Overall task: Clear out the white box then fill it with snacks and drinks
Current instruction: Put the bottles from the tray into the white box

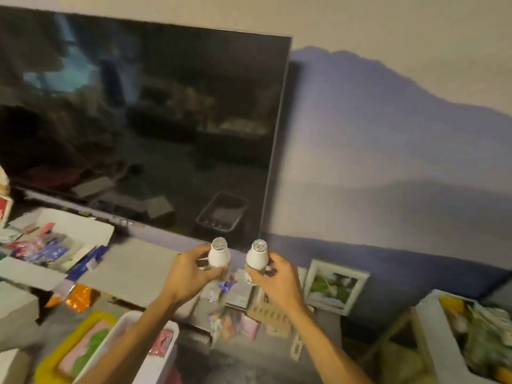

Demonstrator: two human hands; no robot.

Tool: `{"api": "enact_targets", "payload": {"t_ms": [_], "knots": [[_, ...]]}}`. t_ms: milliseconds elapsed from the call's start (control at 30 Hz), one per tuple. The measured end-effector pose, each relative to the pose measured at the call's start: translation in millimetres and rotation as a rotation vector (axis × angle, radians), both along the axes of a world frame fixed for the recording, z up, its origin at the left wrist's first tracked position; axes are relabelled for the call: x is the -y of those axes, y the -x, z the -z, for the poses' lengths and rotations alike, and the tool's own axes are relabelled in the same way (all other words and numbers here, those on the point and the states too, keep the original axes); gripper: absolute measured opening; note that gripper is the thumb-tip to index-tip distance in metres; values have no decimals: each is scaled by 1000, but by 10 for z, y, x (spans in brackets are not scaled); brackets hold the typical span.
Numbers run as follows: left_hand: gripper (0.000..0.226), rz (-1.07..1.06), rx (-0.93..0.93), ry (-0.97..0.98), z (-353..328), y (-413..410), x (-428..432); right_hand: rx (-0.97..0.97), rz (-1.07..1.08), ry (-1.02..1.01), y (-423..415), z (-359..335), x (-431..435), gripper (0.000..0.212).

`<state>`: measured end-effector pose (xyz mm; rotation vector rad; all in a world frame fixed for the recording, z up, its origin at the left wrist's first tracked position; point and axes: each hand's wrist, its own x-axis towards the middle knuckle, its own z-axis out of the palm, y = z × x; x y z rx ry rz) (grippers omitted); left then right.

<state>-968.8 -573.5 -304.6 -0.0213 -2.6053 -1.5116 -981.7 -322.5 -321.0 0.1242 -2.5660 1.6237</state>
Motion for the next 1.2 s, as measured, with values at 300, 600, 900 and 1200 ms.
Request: {"api": "enact_targets", "payload": {"t_ms": [300,600,900,1200], "knots": [[57,306,-7,-61,-114,-428,-2748,-34,336,-47,-1252,-194,-2642,44],[54,528,37,-68,7,-1201,-5077,2,677,-16,-2511,-85,-4573,42],[57,710,81,-80,245,-1252,-6914,24,888,-43,-2995,55,-6021,40],[36,677,108,-64,562,-708,-8480,184,831,-141,-2326,380,-7486,50]]}}
